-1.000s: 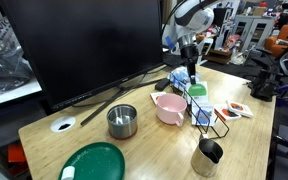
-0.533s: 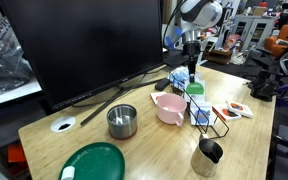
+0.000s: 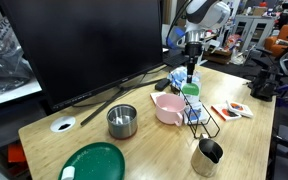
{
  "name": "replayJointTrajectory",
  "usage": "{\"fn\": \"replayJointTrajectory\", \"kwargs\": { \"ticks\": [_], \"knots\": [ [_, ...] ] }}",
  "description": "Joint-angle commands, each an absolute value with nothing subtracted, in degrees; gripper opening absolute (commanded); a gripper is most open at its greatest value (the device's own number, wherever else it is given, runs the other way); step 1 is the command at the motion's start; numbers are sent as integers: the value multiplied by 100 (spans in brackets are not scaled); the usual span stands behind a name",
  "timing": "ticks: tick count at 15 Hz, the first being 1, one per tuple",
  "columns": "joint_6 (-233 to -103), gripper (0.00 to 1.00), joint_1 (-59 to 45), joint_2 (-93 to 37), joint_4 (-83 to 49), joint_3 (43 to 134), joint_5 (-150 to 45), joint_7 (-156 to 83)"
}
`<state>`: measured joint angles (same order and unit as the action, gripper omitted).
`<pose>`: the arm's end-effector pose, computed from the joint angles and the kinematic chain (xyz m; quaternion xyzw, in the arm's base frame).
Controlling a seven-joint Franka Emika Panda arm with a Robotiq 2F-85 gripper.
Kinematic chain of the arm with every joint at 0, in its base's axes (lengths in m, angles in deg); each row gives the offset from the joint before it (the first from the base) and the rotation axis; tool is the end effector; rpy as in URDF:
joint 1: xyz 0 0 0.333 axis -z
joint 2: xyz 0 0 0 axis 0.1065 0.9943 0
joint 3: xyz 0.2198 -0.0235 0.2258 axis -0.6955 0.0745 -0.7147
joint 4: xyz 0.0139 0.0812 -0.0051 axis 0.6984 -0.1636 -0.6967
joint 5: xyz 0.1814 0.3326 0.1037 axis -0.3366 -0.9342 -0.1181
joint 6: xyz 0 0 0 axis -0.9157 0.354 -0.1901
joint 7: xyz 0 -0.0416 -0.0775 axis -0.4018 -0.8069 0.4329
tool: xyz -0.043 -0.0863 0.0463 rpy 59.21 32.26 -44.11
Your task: Take one book from the wire tray and place it upright on the table
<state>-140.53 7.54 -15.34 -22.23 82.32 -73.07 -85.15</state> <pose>0.6242 -0.1010 0.2783 -0.9532 -0.2054 0.0808 0.2066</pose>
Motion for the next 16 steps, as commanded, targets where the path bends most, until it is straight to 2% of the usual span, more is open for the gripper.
{"fn": "replayJointTrajectory", "kwargs": {
  "ticks": [1, 16],
  "knots": [
    [-14655, 4, 718, -1893, -2752, 8261, -7512, -8446],
    [-15487, 4, 692, -2283, -3373, 8249, -7742, -8211]
  ]
}}
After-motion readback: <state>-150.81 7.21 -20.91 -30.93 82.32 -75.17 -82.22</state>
